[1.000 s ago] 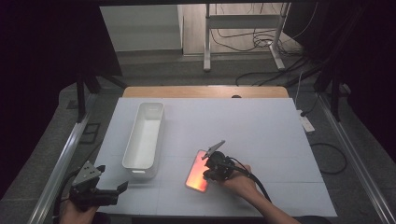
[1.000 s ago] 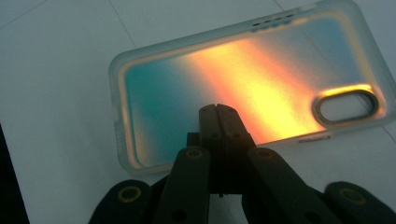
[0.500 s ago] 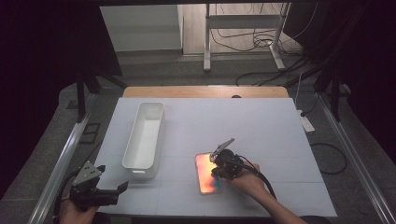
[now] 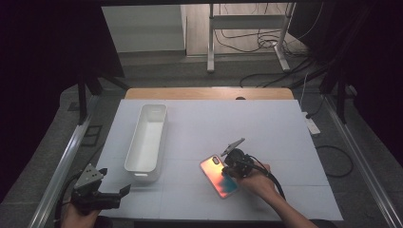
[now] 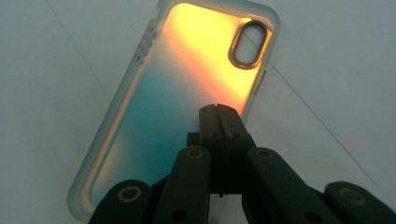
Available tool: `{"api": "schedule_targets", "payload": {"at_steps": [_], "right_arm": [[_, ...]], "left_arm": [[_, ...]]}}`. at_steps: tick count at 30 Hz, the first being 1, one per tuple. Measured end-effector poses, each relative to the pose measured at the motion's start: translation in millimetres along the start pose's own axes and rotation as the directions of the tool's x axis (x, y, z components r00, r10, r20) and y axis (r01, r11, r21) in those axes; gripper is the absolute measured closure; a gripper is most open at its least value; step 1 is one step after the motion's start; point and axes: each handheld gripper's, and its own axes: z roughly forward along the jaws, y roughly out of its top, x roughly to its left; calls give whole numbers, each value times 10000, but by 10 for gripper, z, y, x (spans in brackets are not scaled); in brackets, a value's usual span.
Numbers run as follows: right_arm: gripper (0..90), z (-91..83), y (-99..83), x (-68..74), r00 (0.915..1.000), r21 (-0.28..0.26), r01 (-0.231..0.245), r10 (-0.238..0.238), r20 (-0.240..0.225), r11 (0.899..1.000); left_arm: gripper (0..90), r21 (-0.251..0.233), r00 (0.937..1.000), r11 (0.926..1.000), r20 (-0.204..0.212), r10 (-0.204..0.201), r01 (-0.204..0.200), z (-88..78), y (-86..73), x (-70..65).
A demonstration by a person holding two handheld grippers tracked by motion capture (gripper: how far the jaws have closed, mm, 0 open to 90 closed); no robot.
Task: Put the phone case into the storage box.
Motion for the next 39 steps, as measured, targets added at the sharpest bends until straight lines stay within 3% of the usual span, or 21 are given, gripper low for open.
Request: {"api": "schedule_targets", "payload": {"at_steps": [10, 15, 20, 24, 29, 34, 39], "right_arm": [[893, -25, -17, -94, 9989, 94, 1, -6, 473, 10000], [893, -28, -25, -88, 9993, 47, -70, 68, 356, 10000], [892, -116, -22, -46, 9998, -435, -150, 157, 158, 9989], [829, -195, -29, -31, 9990, -902, -454, 458, 18, 9949], [733, -267, -39, -44, 9984, -1164, -492, 522, 231, 9920], [523, -341, -46, -67, 9962, -1256, -679, 742, 456, 9898], [384, -394, -48, -71, 9936, -1306, -808, 903, 682, 9881]], "left_arm": [[10, -12, 10000, 10000, -7, 12, -12, -1, -1, -1], [10, -10, 10000, 10000, -7, 13, -13, 0, 0, -2], [10, -8, 10000, 10000, -14, 25, -25, 2, 0, -3], [11, -10, 10000, 10000, -21, 36, -36, 0, 0, -6], [11, -6, 10000, 10000, -23, 45, -45, 1, 1, -6], [11, 2, 10000, 10000, -20, 49, -49, 2, 2, -6], [11, 10, 10000, 10000, -28, 62, -62, 2, 2, -7]]}}
